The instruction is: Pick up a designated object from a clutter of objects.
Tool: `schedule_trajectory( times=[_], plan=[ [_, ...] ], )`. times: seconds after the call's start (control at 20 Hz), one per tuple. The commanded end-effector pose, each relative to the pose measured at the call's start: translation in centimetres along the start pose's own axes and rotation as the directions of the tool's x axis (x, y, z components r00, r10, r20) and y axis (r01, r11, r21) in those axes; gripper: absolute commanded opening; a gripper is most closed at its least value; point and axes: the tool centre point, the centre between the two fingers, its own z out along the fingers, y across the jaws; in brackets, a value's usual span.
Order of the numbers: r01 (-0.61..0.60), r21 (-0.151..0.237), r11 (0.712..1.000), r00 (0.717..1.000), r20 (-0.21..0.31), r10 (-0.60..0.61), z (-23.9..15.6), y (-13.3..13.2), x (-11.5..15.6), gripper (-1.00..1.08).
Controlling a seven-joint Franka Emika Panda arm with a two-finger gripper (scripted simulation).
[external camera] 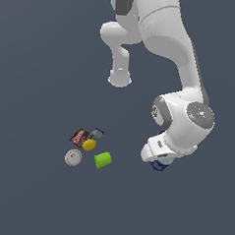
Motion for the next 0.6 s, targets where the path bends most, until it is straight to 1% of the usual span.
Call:
schedule_trajectory(
  times=[0.0,0.25,0.55],
  plan=[
    [-0.001,0.0,1.0,1.0,-0.006,0.001,-1.4,1.1,-0.5,-1.0],
    [-0.001,-0.001,1.0,1.0,-0.006,0.001,-4.5,4.0,-2.4,-1.0],
    [-0.001,0.0,1.0,1.0,-0.006,0.001,-9.3,8.5,-5.3,-1.0]
  ],
)
